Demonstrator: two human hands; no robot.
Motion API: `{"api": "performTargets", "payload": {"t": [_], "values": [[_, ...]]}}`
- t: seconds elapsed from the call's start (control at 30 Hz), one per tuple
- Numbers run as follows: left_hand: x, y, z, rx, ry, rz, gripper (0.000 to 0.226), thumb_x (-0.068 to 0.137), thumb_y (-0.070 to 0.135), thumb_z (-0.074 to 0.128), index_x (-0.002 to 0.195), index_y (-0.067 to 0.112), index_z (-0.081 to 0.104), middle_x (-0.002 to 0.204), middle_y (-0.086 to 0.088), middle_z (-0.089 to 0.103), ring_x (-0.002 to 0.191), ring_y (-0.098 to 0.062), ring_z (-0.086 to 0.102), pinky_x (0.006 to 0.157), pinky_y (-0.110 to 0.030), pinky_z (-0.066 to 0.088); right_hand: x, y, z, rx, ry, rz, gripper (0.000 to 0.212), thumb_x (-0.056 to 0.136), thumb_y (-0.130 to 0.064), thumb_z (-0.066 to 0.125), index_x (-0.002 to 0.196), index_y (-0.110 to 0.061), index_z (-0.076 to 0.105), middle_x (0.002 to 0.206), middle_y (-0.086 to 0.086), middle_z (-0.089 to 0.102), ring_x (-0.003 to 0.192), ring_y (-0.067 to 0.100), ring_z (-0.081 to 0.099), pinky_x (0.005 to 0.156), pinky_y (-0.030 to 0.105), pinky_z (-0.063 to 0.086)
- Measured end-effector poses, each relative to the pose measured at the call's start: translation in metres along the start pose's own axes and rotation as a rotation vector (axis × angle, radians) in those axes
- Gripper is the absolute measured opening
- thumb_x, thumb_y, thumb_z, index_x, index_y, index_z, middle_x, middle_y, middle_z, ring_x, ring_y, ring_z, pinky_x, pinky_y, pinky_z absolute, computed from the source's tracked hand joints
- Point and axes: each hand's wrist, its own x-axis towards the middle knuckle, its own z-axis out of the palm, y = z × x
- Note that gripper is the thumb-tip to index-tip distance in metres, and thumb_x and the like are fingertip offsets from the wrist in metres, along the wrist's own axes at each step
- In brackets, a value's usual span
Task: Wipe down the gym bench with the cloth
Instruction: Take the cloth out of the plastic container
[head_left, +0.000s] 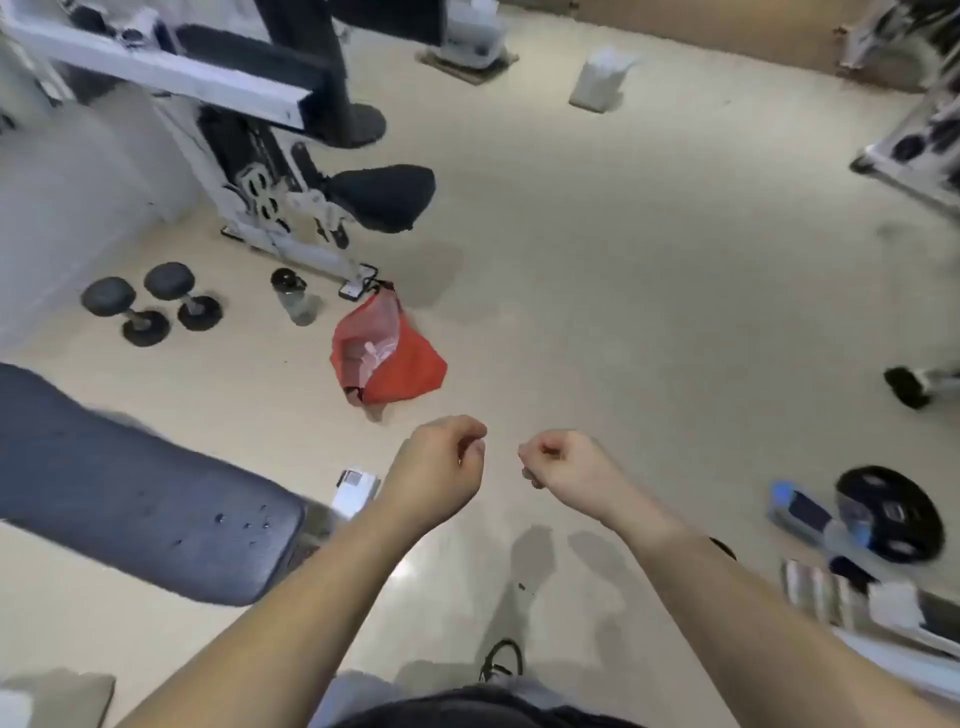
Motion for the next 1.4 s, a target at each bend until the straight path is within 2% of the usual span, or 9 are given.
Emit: {"api": "performTargets", "payload": {"t": [0.07, 0.17, 0.27, 0.43, 0.6, 0.8, 1.0, 1.13, 1.4], "values": [[0.018, 0.044, 0.041, -0.04, -0.093, 0.064, 0.025, 0.093, 0.021, 0.058, 0.112, 0.02, 0.075, 0.101, 0.008, 0.077, 0.094, -0.01, 0.07, 0.09, -0.031, 0.055, -0.016, 0.033, -0.046, 0.148, 0.088, 0.082, 0.035, 0.092, -0.031, 0.057, 0.062, -0.014, 0.051, 0.067, -0.002, 0.052, 0.067, 0.015, 0.056, 0.068, 0.033, 0.045], [0.036, 0.107, 0.095, -0.098, -0.279, 0.115, 0.024, 0.096, 0.021, 0.059, 0.115, 0.02, 0.074, 0.098, 0.013, 0.075, 0.092, -0.005, 0.07, 0.091, -0.028, 0.055, -0.042, 0.072, -0.107, 0.384, 0.216, 0.275, 0.021, 0.095, -0.029, 0.06, 0.082, -0.015, 0.067, 0.077, 0.002, 0.065, 0.069, 0.013, 0.062, 0.068, 0.029, 0.045], [0.056, 0.149, 0.139, -0.104, -0.429, 0.166, 0.023, 0.098, 0.022, 0.058, 0.116, 0.023, 0.072, 0.094, 0.019, 0.072, 0.088, 0.003, 0.067, 0.088, -0.024, 0.054, -0.052, 0.104, -0.154, 0.631, 0.37, 0.449, 0.024, 0.098, -0.027, 0.058, 0.103, -0.008, 0.071, 0.086, 0.008, 0.074, 0.077, 0.022, 0.066, 0.075, 0.033, 0.049], [0.106, 0.194, 0.192, -0.043, -0.609, 0.264, 0.026, 0.098, 0.022, 0.056, 0.12, 0.023, 0.069, 0.086, 0.017, 0.07, 0.082, -0.001, 0.066, 0.082, -0.021, 0.054, -0.054, 0.145, -0.211, 0.943, 0.615, 0.543, 0.023, 0.097, -0.026, 0.058, 0.11, -0.011, 0.068, 0.1, 0.017, 0.079, 0.087, 0.029, 0.076, 0.089, 0.046, 0.06], [0.188, 0.244, 0.24, -0.003, -0.725, 0.377, 0.026, 0.098, 0.023, 0.056, 0.12, 0.025, 0.069, 0.088, 0.021, 0.069, 0.084, 0.0, 0.067, 0.084, -0.021, 0.053, -0.015, 0.173, -0.259, 0.937, 0.899, 0.604, 0.02, 0.1, -0.028, 0.051, 0.115, -0.02, 0.061, 0.1, 0.013, 0.076, 0.079, 0.022, 0.071, 0.079, 0.038, 0.058], [0.275, 0.313, 0.292, 0.158, -0.868, 0.561, 0.029, 0.096, 0.021, 0.054, 0.121, 0.027, 0.069, 0.092, 0.01, 0.074, 0.083, -0.009, 0.069, 0.084, -0.026, 0.055, 0.02, 0.181, -0.321, 1.022, 1.111, 0.652, 0.024, 0.099, -0.026, 0.05, 0.117, -0.018, 0.063, 0.095, 0.009, 0.074, 0.078, 0.021, 0.07, 0.068, 0.036, 0.055], [0.299, 0.398, 0.366, 0.281, -1.08, 0.837, 0.037, 0.096, 0.02, 0.05, 0.13, 0.028, 0.063, 0.099, 0.014, 0.07, 0.08, -0.003, 0.066, 0.078, -0.019, 0.051, -0.003, 0.215, -0.373, 1.15, 1.302, 0.697, 0.021, 0.1, -0.025, 0.052, 0.105, -0.012, 0.068, 0.092, 0.012, 0.074, 0.075, 0.024, 0.066, 0.072, 0.04, 0.053], [0.285, 0.455, 0.438, 0.348, -1.237, 0.989, 0.041, 0.098, 0.025, 0.053, 0.139, 0.03, 0.055, 0.113, 0.012, 0.066, 0.094, -0.009, 0.065, 0.092, -0.029, 0.055, -0.018, 0.268, -0.415, 1.214, 1.475, 0.744, 0.021, 0.101, -0.026, 0.052, 0.102, -0.012, 0.068, 0.091, 0.013, 0.076, 0.075, 0.023, 0.069, 0.081, 0.046, 0.058], [0.286, 0.52, 0.576, 0.52, -1.369, 1.045, 0.047, 0.099, 0.021, 0.053, 0.145, 0.028, 0.051, 0.13, 0.006, 0.06, 0.107, -0.015, 0.063, 0.093, -0.032, 0.055, -0.011, 0.387, -0.492, 1.383, 1.556, 0.757, 0.023, 0.097, -0.017, 0.051, 0.098, -0.003, 0.068, 0.096, 0.021, 0.076, 0.077, 0.025, 0.068, 0.087, 0.047, 0.059]]}}
